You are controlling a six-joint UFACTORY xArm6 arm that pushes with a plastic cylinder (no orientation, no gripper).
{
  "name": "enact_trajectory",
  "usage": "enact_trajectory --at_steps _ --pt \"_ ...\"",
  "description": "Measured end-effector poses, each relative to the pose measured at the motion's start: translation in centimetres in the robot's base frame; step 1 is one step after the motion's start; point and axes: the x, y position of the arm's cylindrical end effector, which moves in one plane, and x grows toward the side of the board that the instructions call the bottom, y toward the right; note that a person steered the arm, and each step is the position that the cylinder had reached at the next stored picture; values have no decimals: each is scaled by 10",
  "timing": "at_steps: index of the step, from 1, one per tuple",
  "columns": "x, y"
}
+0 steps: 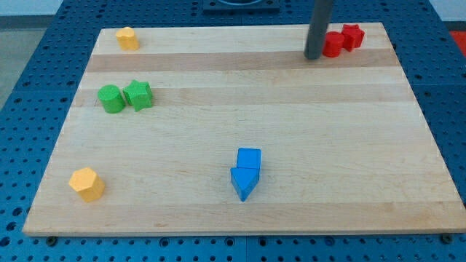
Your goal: Point your arm at the yellow heart
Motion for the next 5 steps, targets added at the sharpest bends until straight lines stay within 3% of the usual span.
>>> enact_trajectory --at_steps 2,5 --pt "-33 -100" --pt "-89 -190"
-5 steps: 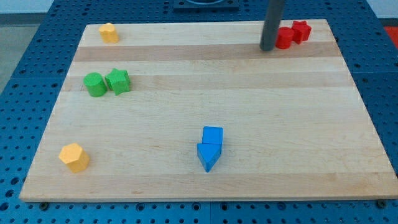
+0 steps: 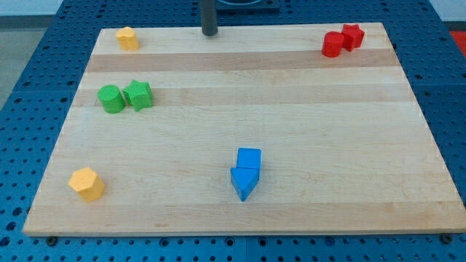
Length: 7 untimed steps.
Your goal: Point your arm at the yellow heart
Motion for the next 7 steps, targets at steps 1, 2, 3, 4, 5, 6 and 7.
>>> enact_trajectory --at_steps 1,2,3,4,5,6,7 --pt "1 -3" --pt "0 -15" --pt "1 -28" --pt "18 -33" --pt "50 -42" --pt "79 -69" --pt "94 -110"
